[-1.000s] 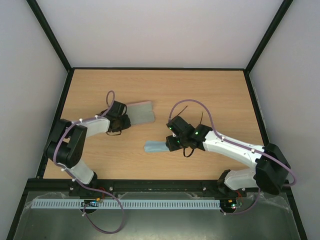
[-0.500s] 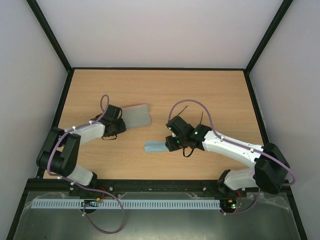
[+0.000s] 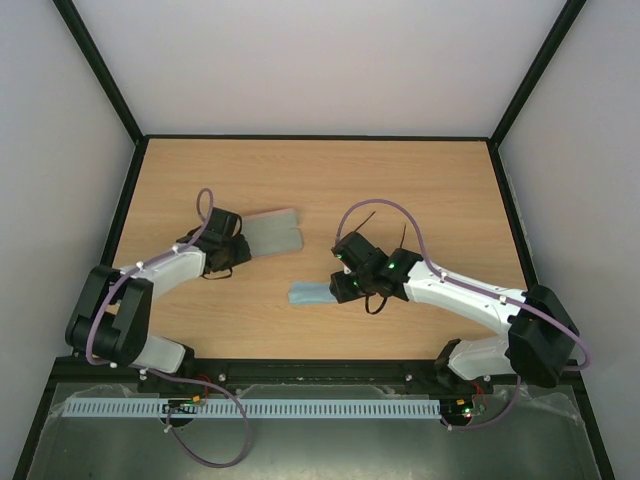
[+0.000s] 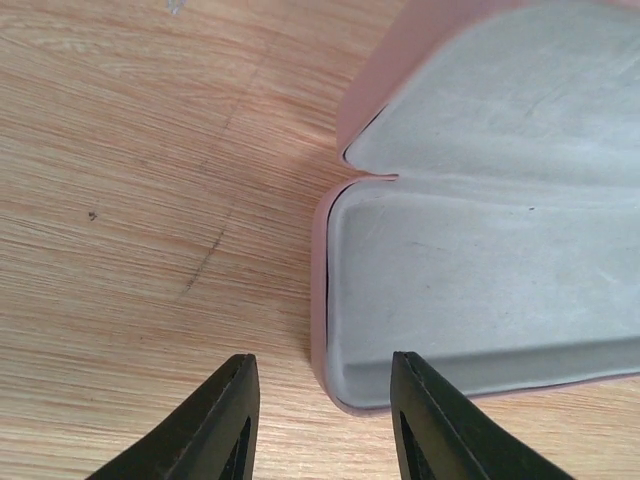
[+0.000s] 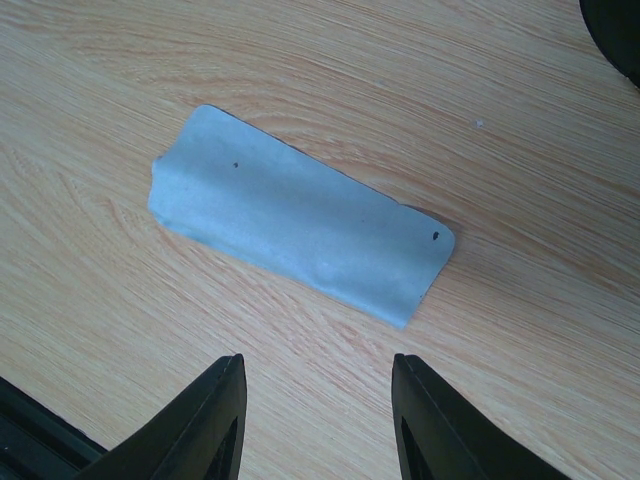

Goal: Organize the sunglasses
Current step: Adjust the sunglasses case at the center of the board, then pick up the glasses cleaning cloth from the center of the board.

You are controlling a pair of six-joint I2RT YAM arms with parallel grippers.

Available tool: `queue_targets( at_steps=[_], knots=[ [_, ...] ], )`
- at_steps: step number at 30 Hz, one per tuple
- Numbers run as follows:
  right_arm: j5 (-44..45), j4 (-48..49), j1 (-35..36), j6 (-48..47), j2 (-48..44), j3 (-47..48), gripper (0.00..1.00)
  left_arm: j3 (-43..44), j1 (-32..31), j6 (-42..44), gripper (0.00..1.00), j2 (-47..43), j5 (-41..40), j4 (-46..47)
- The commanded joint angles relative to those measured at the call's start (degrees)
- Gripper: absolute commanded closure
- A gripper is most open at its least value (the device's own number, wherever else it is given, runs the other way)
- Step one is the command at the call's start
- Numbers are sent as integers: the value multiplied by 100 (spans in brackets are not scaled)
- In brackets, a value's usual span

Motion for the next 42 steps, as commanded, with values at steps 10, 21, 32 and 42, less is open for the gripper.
queue_targets(
  at_steps=[10, 21, 32, 42],
  knots=[
    [83, -88, 34, 18, 85, -9, 58, 3, 13, -56, 60, -678, 20, -519],
    [467, -316, 33, 435, 93, -212, 47, -54, -636, -122, 46, -1581, 400, -989],
    [897, -552, -26, 1241, -279, -432, 37, -403, -1646, -719, 18, -1994, 912, -982],
    [763, -289, -80, 1392, 175, -418, 50, -524, -2128, -1176, 1, -1726, 966, -710]
  ],
)
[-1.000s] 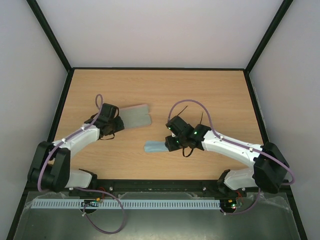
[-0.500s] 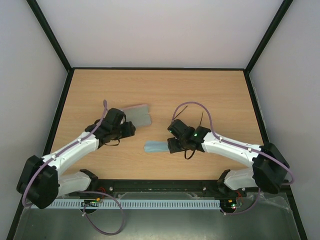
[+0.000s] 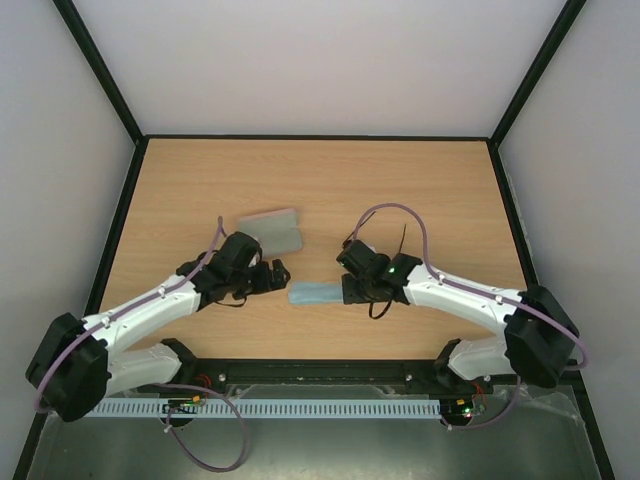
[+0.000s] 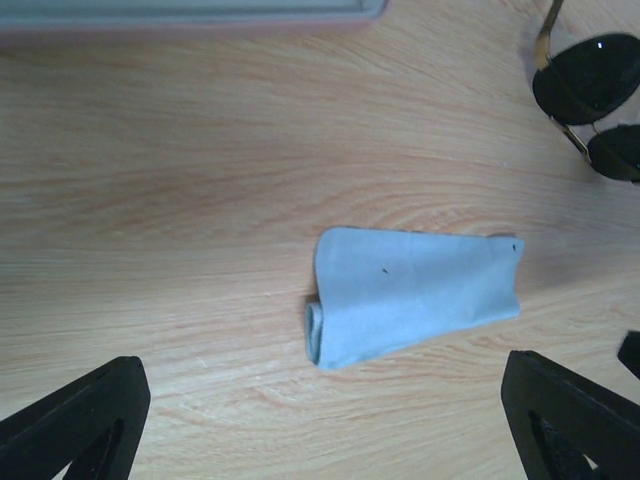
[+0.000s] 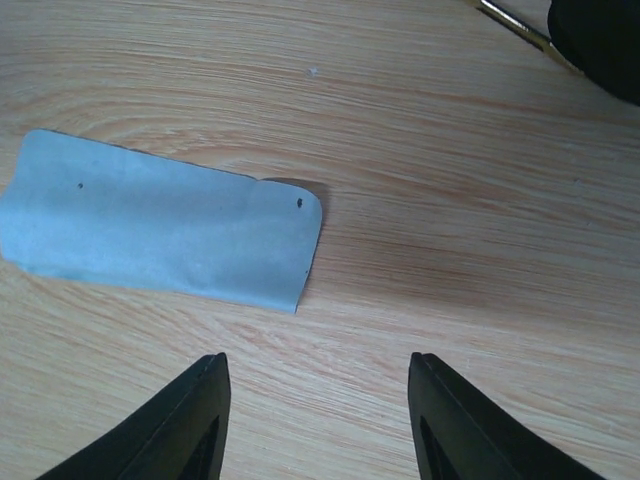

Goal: Organize the sunglasses
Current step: Pick up the glasses cleaning cloth from the center of the board.

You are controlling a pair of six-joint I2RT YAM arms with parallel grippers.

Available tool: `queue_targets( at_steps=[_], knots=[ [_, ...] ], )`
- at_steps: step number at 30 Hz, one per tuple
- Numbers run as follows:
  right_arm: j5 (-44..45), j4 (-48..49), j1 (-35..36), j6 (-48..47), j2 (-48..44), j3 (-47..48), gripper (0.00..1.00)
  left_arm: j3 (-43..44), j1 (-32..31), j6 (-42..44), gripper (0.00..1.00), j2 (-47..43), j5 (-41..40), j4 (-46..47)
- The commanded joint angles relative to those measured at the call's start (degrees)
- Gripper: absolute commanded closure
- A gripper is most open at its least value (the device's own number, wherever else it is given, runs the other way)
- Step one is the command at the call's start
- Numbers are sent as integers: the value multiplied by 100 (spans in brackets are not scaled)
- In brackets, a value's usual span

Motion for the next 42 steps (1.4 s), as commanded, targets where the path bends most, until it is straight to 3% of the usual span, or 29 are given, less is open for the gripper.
queue_targets(
  at_steps=[1, 5, 10, 30, 42],
  knots=[
    [-12, -28, -42, 90, 328, -30, 53, -64, -343, -316, 3, 269, -4, 194],
    [-214, 99, -37, -27, 845, 53, 64, -109, -645, -482, 22, 612, -194, 375],
    [-318, 311, -44, -137, 1276, 127, 65, -173, -688, -503, 41, 842, -321, 528],
    [-39, 468, -87, -267, 1260, 257, 59, -169, -908, -751, 43, 1310, -375, 801],
    [-143, 659, -219, -334, 1595, 356, 67, -89, -916, -768, 53, 1781, -365, 1068]
  ],
)
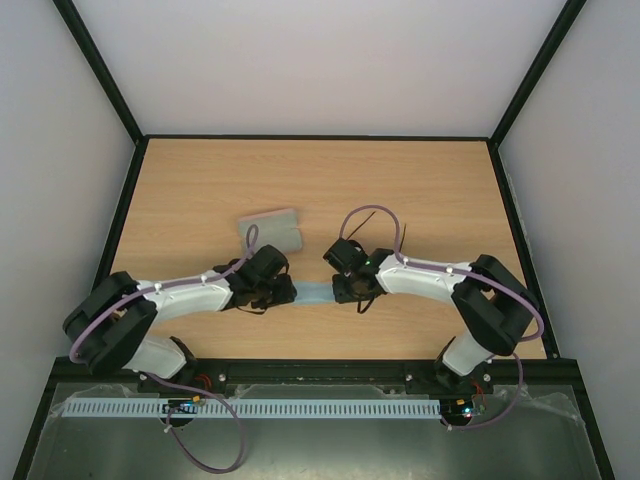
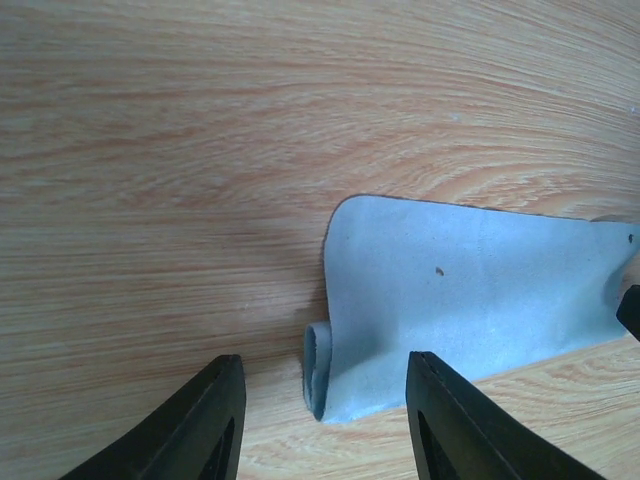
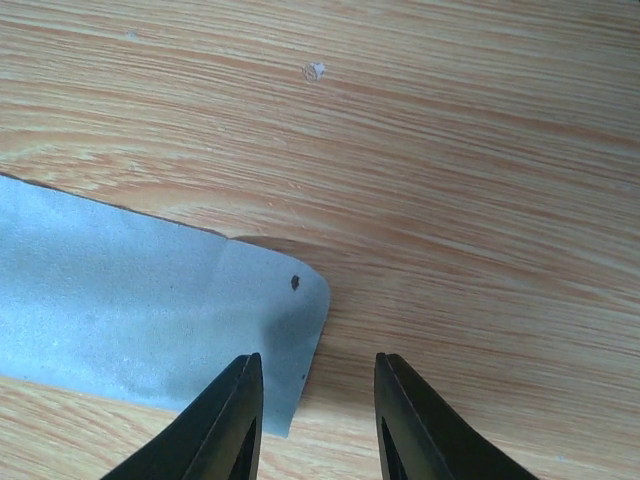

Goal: Organize the sunglasses
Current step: Pick up the glasses cleaning cloth from the center of the board.

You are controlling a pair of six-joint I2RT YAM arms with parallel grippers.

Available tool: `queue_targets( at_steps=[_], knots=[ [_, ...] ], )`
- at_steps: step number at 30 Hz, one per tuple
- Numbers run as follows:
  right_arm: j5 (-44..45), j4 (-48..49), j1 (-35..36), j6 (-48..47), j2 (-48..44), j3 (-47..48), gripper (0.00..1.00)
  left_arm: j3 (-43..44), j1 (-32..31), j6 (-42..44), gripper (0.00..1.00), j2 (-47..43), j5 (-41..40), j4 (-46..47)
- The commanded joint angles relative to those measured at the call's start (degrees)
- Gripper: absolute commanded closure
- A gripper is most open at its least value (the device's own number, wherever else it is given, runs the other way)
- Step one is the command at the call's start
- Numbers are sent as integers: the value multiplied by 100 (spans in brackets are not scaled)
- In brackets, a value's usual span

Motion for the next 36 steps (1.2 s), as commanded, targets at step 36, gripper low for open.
queue_targets(
  at_steps=[36],
  knots=[
    [-97, -73, 131, -10, 621, 213, 83, -98, -184, -107, 82, 593, -213, -38]
  ],
)
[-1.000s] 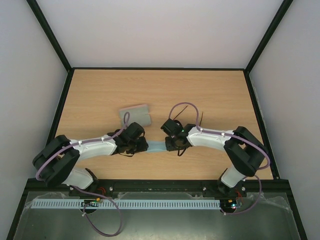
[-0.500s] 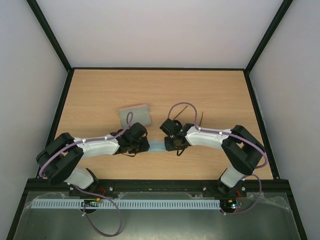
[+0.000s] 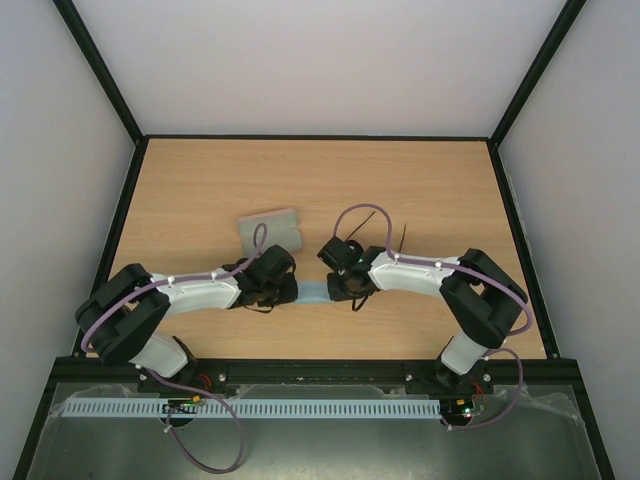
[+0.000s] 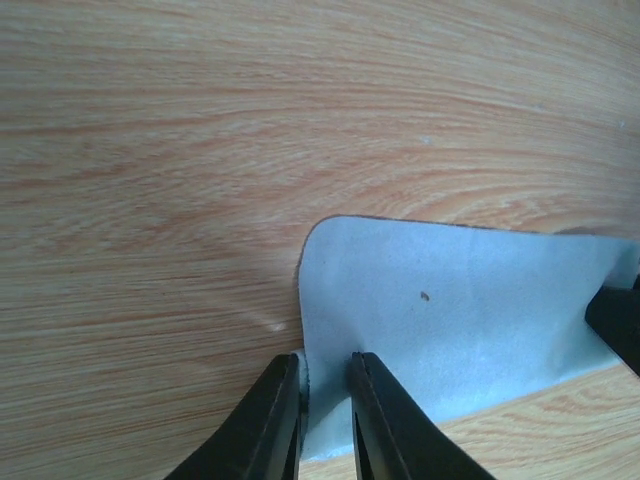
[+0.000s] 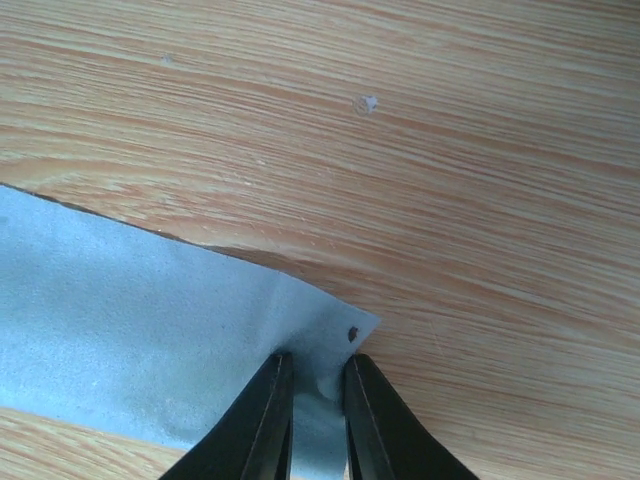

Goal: Organize the sunglasses
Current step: Pick up the glasses cleaning cloth from the center of the board.

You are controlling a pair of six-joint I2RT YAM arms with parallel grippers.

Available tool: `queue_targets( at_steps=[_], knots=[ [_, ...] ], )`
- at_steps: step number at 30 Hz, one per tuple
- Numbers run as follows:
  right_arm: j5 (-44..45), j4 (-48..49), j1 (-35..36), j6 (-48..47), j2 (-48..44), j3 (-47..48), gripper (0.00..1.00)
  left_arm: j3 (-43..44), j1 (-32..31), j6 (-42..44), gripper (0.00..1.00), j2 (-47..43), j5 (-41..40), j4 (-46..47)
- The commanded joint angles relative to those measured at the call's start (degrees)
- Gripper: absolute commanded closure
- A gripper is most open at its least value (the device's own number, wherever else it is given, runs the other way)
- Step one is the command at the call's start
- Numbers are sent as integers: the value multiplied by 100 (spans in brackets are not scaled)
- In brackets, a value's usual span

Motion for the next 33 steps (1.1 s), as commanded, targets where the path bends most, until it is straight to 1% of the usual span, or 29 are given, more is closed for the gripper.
queue_targets(
  at_steps=[1, 2, 4, 5, 6, 10, 16, 23, 33],
  knots=[
    [-46, -185, 103, 69, 247, -19, 84, -287, -44, -54, 84, 146, -78, -372],
    [-54, -180, 118, 78, 261, -20, 85, -284, -43, -55, 85, 145, -78, -360],
    [-64, -171, 118, 79, 278, -16, 86, -286, -39, -50, 92, 145, -78, -345],
    [-64, -171, 126, 83, 281, -11, 89, -294, -41, -63, 96, 145, -80, -348],
    [-60, -176, 125, 83, 288, -6, 91, -294, -38, -65, 98, 137, -78, -341],
    [-39, -210, 129, 76, 245, 14, 98, -305, -41, -85, 98, 88, -91, -340],
    [-30, -224, 123, 48, 152, 88, 99, -293, -39, -107, 98, -70, -162, -373],
    [30, -360, 123, -50, 14, 420, 99, -182, -23, -109, 98, -300, -298, -552],
    [44, -434, 127, -209, 285, 858, 98, -126, 254, 19, 98, -606, -437, -789]
  ],
)
